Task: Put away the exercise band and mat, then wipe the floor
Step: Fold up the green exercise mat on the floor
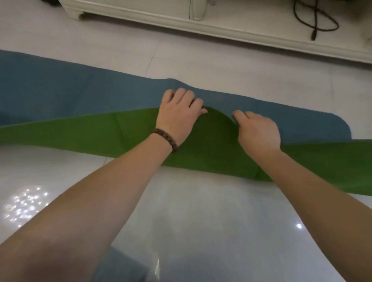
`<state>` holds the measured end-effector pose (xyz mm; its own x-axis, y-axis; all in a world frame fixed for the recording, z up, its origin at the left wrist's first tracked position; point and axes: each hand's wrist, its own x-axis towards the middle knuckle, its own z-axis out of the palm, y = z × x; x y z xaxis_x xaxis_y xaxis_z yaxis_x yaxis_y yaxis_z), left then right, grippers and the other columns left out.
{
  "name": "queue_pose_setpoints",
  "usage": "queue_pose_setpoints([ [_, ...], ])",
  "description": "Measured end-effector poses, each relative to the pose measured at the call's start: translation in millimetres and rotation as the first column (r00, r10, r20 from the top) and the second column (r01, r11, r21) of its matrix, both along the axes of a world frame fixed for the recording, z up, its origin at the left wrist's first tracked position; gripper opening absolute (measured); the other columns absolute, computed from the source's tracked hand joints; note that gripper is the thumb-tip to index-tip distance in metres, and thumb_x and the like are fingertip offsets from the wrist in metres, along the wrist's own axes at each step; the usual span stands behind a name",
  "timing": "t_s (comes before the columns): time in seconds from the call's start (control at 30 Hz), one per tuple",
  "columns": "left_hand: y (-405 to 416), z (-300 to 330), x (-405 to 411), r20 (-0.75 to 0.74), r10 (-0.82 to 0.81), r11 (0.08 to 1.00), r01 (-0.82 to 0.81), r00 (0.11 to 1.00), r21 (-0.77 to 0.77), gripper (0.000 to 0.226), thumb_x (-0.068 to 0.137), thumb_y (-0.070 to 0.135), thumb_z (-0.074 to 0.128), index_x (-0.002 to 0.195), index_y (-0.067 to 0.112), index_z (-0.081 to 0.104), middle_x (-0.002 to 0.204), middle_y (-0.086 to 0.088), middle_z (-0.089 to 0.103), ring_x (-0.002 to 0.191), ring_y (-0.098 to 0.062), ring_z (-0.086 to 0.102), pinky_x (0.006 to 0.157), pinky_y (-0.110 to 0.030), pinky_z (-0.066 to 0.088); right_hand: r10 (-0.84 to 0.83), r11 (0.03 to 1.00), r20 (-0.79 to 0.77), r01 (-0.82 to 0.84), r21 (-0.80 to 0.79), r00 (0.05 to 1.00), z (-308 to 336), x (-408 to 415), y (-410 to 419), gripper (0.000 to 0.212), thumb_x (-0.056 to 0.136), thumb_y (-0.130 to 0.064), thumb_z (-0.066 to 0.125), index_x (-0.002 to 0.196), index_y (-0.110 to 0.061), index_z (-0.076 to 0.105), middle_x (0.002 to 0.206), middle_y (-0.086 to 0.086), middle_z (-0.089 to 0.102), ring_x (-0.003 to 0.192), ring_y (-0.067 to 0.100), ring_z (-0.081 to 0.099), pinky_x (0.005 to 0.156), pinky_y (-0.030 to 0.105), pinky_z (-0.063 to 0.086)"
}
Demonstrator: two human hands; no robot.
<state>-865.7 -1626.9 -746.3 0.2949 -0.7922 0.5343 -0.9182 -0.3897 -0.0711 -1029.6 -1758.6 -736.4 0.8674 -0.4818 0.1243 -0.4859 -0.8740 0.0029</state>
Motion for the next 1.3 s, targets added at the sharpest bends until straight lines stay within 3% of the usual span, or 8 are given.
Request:
queue_pose_setpoints([
  [0.17, -7.6, -19.8, -12.7, -0.128, 0.116, 0.993, -0.116, 0.985, 0.004, 0.067, 0.088, 0.024, 0.061, 0.147, 0.021, 0.031, 0.154, -0.017, 0.026, 0.144, -0.032, 0.017, 0.114, -0.06, 0.015, -0.065, 0.998, -0.005, 0.065, 0.004, 0.998, 2.5, 41.3, -49.8, 0.025, 0.09, -0.004, 0.041, 0.113, -0.011, 0.049, 0.087, 0.012, 0.057, 0.067, 0.024, 0.044, 0.058, 0.034, 0.031],
  [0.4, 30.3, -114.3, -33.7, -0.29, 0.303, 0.812, -0.086, 0.908, 0.577, 0.079, 0.096, 0.057, 0.032, 0.145, 0.032, -0.025, 0.151, -0.009, -0.036, 0.14, -0.032, -0.03, 0.115, -0.057, -0.009, -0.114, 0.991, -0.02, 0.112, -0.075, 0.993, -35.2, 68.4, -85.9, 0.017, 0.098, -0.016, 0.038, 0.107, -0.01, 0.052, 0.09, 0.011, 0.062, 0.071, 0.025, 0.046, 0.07, 0.035, 0.032],
  [0.47, 25.0, -123.3, -32.4, -0.289, 0.324, 0.775, -0.078, 0.901, 0.627, 0.076, 0.097, 0.058, 0.025, 0.144, 0.031, -0.028, 0.15, -0.009, -0.037, 0.139, -0.033, -0.031, 0.115, -0.058, -0.008, -0.137, 0.985, -0.011, 0.135, -0.104, 0.991, -45.0, 70.4, -95.0, 0.024, 0.097, -0.015, 0.04, 0.118, -0.01, 0.049, 0.109, 0.015, 0.062, 0.1, 0.029, 0.053, 0.096, 0.045, 0.033],
  [0.57, 5.4, -130.0, -23.5, -0.318, 0.346, 0.765, -0.07, 0.883, 0.641, 0.072, 0.098, 0.056, 0.022, 0.146, 0.03, -0.025, 0.151, -0.009, -0.035, 0.141, -0.034, -0.027, 0.116, -0.057, -0.005, -0.207, 0.976, -0.061, 0.201, -0.09, 0.977, -58.6, 63.2, -101.7, 0.07, 0.086, -0.007, 0.046, 0.149, -0.012, 0.015, 0.155, 0.015, 0.02, 0.145, 0.028, 0.01, 0.115, 0.053, 0.0],
  [0.73, -17.0, -146.9, -9.2, -0.345, 0.37, 0.708, -0.022, 0.862, 0.705, 0.067, 0.099, 0.055, 0.019, 0.148, 0.034, -0.02, 0.154, -0.006, -0.031, 0.142, -0.032, -0.025, 0.114, -0.06, -0.005, -0.062, 0.996, -0.251, 0.075, 0.042, 0.966, -103.0, 31.3, -66.4, 0.076, 0.095, -0.03, 0.039, 0.147, -0.03, -0.017, 0.151, 0.007, -0.028, 0.141, 0.026, -0.026, 0.115, 0.055, -0.005],
  [0.93, -13.6, -174.0, -40.1, -0.429, 0.587, 0.67, -0.113, 0.687, 0.734, 0.064, 0.094, 0.062, 0.004, 0.144, 0.037, -0.026, 0.153, -0.005, -0.033, 0.14, -0.034, -0.03, 0.11, -0.066, -0.008, 0.051, 0.941, -0.43, 0.101, 0.323, 0.901, -179.4, 2.1, -8.6, 0.062, 0.086, -0.066, -0.007, 0.141, -0.042, -0.022, 0.153, -0.002, -0.029, 0.14, 0.023, -0.028, 0.111, 0.063, -0.008],
  [1.07, -7.4, -175.2, -31.0, -0.452, 0.537, 0.636, 0.011, 0.712, 0.772, 0.108, 0.064, 0.094, 0.019, 0.141, 0.037, -0.032, 0.148, -0.007, -0.041, 0.137, -0.039, -0.033, 0.105, -0.066, -0.015, 0.124, 0.936, -0.469, 0.053, 0.347, 0.875, -176.7, 0.3, -14.8, 0.097, 0.07, -0.089, 0.014, 0.145, -0.038, -0.021, 0.148, -0.001, -0.036, 0.138, 0.026, -0.032, 0.107, 0.064, -0.017],
  [1.3, -2.7, -169.7, -31.7, -0.385, 0.47, 0.617, 0.017, 0.794, 0.787, 0.097, 0.075, 0.086, 0.026, 0.143, 0.042, -0.026, 0.155, -0.011, -0.029, 0.14, -0.044, -0.024, 0.108, -0.07, -0.006, 0.257, 0.954, -0.569, -0.112, 0.276, 0.781, -161.6, -10.5, -6.0, 0.066, 0.101, -0.033, 0.029, 0.149, -0.015, -0.012, 0.156, 0.017, -0.018, 0.141, 0.041, -0.017, 0.109, 0.068, 0.002],
])
